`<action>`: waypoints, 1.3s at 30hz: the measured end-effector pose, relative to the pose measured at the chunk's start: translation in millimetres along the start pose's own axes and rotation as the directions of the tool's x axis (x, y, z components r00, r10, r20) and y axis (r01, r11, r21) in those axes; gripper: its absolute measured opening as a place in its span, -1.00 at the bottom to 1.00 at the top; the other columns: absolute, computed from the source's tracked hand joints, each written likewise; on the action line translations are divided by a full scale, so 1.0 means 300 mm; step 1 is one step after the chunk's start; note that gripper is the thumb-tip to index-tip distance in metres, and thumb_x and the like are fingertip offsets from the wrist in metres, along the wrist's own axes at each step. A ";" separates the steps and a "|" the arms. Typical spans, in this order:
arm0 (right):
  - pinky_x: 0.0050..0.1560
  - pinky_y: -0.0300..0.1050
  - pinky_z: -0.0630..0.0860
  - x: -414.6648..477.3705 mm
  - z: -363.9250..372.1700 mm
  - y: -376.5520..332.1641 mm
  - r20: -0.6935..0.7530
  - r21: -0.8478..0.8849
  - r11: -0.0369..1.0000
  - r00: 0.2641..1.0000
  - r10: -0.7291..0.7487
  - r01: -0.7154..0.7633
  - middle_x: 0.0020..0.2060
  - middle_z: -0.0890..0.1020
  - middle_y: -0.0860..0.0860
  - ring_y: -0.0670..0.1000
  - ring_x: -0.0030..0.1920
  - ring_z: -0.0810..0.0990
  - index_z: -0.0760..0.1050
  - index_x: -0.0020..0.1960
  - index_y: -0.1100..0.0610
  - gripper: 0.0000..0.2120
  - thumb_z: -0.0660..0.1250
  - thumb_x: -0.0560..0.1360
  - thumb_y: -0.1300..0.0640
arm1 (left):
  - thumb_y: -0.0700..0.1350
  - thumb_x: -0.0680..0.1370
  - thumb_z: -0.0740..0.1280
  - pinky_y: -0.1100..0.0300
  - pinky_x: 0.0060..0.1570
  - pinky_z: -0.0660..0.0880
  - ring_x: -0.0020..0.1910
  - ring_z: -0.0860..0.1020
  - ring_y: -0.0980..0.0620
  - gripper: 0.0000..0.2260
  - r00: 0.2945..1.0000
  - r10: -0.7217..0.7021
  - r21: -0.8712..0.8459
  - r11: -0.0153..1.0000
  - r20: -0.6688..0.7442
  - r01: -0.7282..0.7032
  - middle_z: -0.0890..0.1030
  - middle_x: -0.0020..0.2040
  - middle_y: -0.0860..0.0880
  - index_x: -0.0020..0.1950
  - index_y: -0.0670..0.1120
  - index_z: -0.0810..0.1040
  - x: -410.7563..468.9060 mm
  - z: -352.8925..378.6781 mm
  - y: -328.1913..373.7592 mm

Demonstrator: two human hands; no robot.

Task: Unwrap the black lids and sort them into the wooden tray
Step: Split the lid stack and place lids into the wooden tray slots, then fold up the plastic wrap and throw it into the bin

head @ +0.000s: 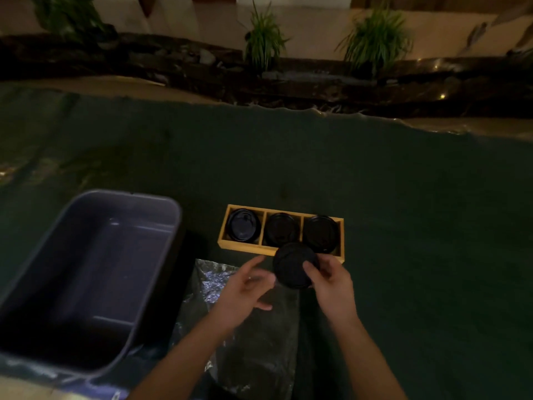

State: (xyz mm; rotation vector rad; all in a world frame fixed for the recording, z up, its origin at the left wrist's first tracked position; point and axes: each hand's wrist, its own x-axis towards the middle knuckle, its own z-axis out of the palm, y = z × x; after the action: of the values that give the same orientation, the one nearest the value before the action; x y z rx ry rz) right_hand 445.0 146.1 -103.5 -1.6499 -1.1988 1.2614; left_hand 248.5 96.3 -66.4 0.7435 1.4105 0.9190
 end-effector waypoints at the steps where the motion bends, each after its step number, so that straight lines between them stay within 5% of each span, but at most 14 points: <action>1: 0.07 0.07 0.66 0.043 -0.013 -0.011 -0.060 -0.003 1.000 0.998 0.028 -0.028 0.02 0.73 -0.01 -0.01 -0.03 0.72 0.61 0.11 -0.02 -0.82 0.49 0.53 0.03 | -0.21 0.59 0.41 0.06 -0.22 0.71 0.06 0.70 0.04 -0.61 1.000 0.002 0.006 1.000 -0.029 -0.002 0.68 0.07 -0.08 0.38 0.05 0.45 -0.011 -0.018 -0.001; 4: 0.06 0.00 0.64 0.180 -0.062 -0.056 -0.207 -0.135 0.989 0.978 0.027 -0.056 0.04 0.72 0.08 0.04 -0.08 0.72 0.60 0.19 0.06 -0.74 0.46 0.55 0.01 | -0.21 0.60 0.40 0.14 -0.17 0.69 0.04 0.69 -0.04 -0.69 0.994 0.006 0.063 0.998 -0.106 0.001 0.66 0.05 -0.13 0.33 -0.03 0.52 -0.048 -0.085 -0.008; 7: 0.14 0.08 0.63 0.283 -0.079 -0.087 -0.243 -0.282 0.957 0.970 -0.002 -0.069 0.01 0.71 0.10 0.17 0.03 0.71 0.60 0.17 0.14 -0.74 0.43 0.57 0.02 | -0.19 0.60 0.42 0.03 -0.02 0.68 0.08 0.67 -0.15 -0.77 0.986 0.038 0.206 0.979 -0.159 -0.005 0.66 0.06 -0.14 0.23 0.03 0.57 -0.080 -0.157 -0.028; 9: 0.13 0.05 0.60 0.323 -0.072 -0.092 -0.242 -0.378 0.923 0.970 -0.024 -0.072 0.03 0.71 0.17 0.22 0.08 0.68 0.60 0.16 0.20 -0.75 0.43 0.57 0.06 | -0.17 0.59 0.42 -0.07 0.12 0.64 0.06 0.67 -0.10 -0.79 0.979 0.061 0.304 0.953 -0.196 0.002 0.69 0.02 -0.09 0.19 0.06 0.60 -0.098 -0.206 -0.041; 13: 0.21 0.13 0.54 0.357 -0.046 -0.064 -0.256 -0.519 0.849 0.966 -0.044 -0.099 0.14 0.63 0.30 0.33 0.18 0.59 0.59 0.20 0.28 -0.67 0.42 0.57 0.06 | -0.07 0.59 0.42 0.09 0.18 0.61 0.04 0.67 0.12 -0.82 0.970 0.074 0.436 0.899 -0.232 0.036 0.70 0.03 0.04 0.17 0.12 0.61 -0.133 -0.290 -0.062; 16: 0.22 0.14 0.54 0.360 -0.031 -0.054 -0.295 -0.479 0.866 0.956 -0.006 -0.142 0.21 0.60 0.27 0.31 0.22 0.58 0.53 0.26 0.26 -0.60 0.43 0.55 0.01 | -0.07 0.60 0.41 0.08 0.20 0.60 0.07 0.64 0.13 -0.78 0.947 0.117 0.521 0.852 -0.299 0.059 0.66 0.12 0.05 0.24 0.03 0.60 -0.154 -0.333 -0.089; 21: 0.25 0.10 0.47 0.295 -0.039 -0.068 -0.399 -0.275 0.953 0.917 0.009 -0.129 0.31 0.50 0.21 0.21 0.25 0.53 0.41 0.36 0.24 -0.46 0.42 0.54 -0.08 | -0.04 0.61 0.38 -0.01 0.38 0.43 0.36 0.50 -0.18 -0.51 0.912 0.103 0.642 0.741 -0.398 0.196 0.44 0.45 -0.16 0.52 -0.13 0.40 -0.149 -0.389 -0.158; 25: 0.08 0.01 0.47 0.110 -0.054 0.020 -0.313 -0.223 0.968 0.949 0.037 -0.111 0.20 0.55 0.12 0.08 0.09 0.55 0.42 0.32 0.14 -0.54 0.41 0.56 -0.09 | 0.08 0.63 0.34 -0.08 0.42 0.39 0.43 0.46 -0.26 -0.37 0.885 -0.128 0.503 0.782 -0.448 0.368 0.42 0.50 -0.24 0.61 -0.14 0.22 -0.118 -0.421 -0.236; 29: 0.13 0.06 0.51 -0.106 -0.008 0.153 -0.016 -0.216 0.900 0.923 0.383 -0.378 0.11 0.61 0.03 0.09 0.11 0.59 0.38 0.39 0.07 -0.45 0.40 0.54 -0.21 | 0.05 0.62 0.37 0.07 0.08 0.54 0.05 0.63 -0.14 -0.60 0.846 -0.292 0.287 0.848 -0.447 0.445 0.63 0.20 -0.22 0.38 -0.14 0.52 -0.094 -0.444 -0.280; 34: 0.29 0.22 0.54 -0.269 0.064 0.224 0.070 -0.253 0.860 0.879 0.472 -0.443 0.20 0.61 0.09 0.16 0.18 0.63 0.35 0.46 0.16 -0.32 0.49 0.49 -0.15 | -0.20 0.60 0.41 -0.15 0.23 0.54 0.13 0.65 -0.26 -0.94 0.898 -0.304 0.166 0.915 -0.319 0.369 0.69 0.12 -0.31 0.03 -0.18 0.62 -0.100 -0.457 -0.287; 39: 0.27 0.08 0.54 -0.324 0.084 0.192 0.082 -0.249 0.895 0.913 0.399 -0.369 0.28 0.55 0.08 0.10 0.22 0.59 0.28 0.54 0.12 -0.21 0.49 0.47 -0.19 | -0.20 0.68 0.24 -0.03 0.17 0.61 0.20 0.69 -0.15 -0.85 0.978 -0.207 -0.012 0.978 -0.005 0.206 0.72 0.17 -0.18 0.07 -0.30 0.49 -0.106 -0.463 -0.218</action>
State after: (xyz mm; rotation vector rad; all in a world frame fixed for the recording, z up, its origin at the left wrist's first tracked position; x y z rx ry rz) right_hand 426.2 36.4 -134.9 -2.0790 -1.1644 1.5397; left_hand 118.0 24.0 -115.0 0.5735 1.4572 0.7670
